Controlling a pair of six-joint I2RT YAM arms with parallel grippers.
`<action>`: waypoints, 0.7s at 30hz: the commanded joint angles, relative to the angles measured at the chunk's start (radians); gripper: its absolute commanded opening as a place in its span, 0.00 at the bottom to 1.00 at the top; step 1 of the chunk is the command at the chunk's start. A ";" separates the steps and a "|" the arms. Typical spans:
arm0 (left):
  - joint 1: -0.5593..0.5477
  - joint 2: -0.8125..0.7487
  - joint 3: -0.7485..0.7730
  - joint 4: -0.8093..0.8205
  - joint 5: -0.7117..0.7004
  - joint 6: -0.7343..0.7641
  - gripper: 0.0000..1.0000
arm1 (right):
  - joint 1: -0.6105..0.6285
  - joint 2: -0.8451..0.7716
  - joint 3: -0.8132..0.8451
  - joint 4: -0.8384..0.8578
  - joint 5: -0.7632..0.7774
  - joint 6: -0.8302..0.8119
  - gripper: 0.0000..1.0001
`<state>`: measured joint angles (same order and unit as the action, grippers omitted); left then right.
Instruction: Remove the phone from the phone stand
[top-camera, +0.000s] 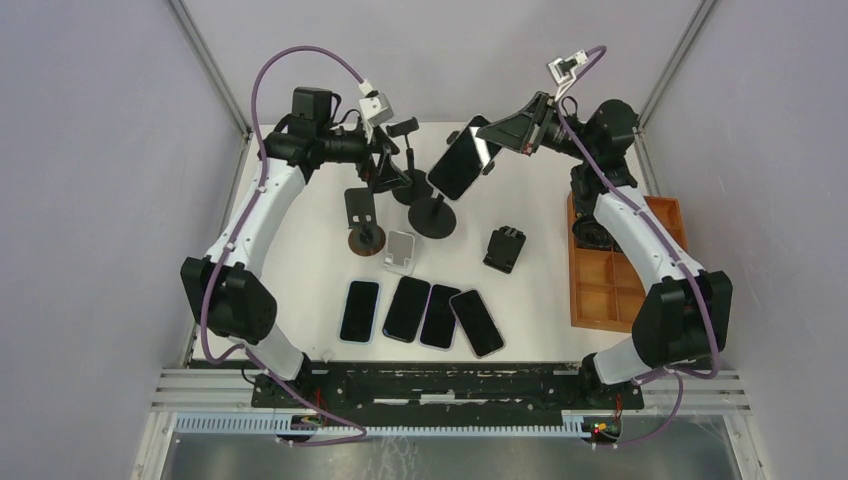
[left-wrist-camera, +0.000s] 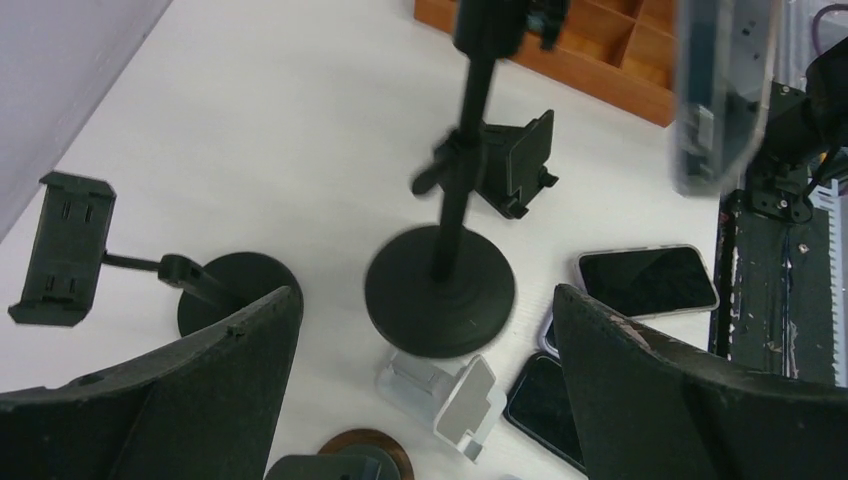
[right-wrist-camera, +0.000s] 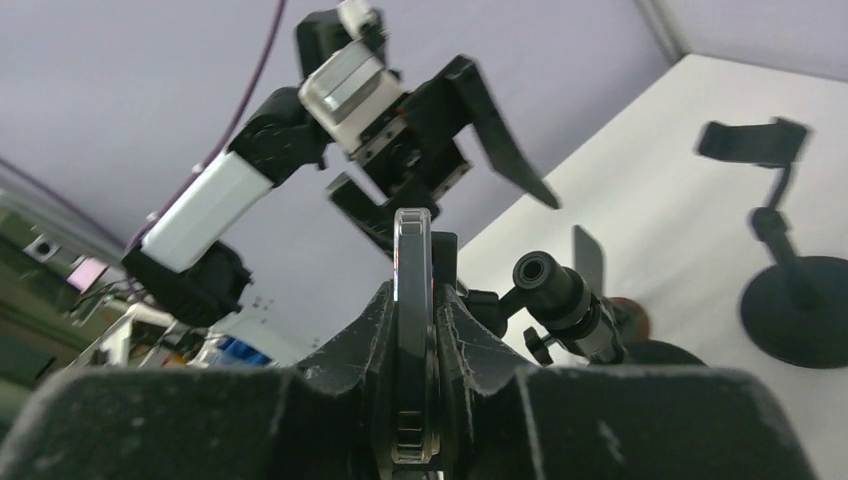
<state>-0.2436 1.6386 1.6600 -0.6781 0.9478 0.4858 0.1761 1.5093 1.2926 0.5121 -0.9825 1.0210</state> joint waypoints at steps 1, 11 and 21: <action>-0.007 0.009 0.016 0.097 0.101 -0.052 1.00 | 0.057 -0.083 0.001 0.268 -0.027 0.150 0.00; -0.032 -0.013 -0.037 0.111 0.278 -0.041 1.00 | 0.193 -0.079 0.009 0.281 -0.002 0.178 0.00; -0.042 -0.030 -0.013 -0.090 0.334 0.171 1.00 | 0.201 -0.080 0.064 0.218 -0.001 0.151 0.00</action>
<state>-0.2821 1.6440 1.6016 -0.6731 1.2381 0.5392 0.3725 1.4853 1.2644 0.6514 -1.0290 1.1431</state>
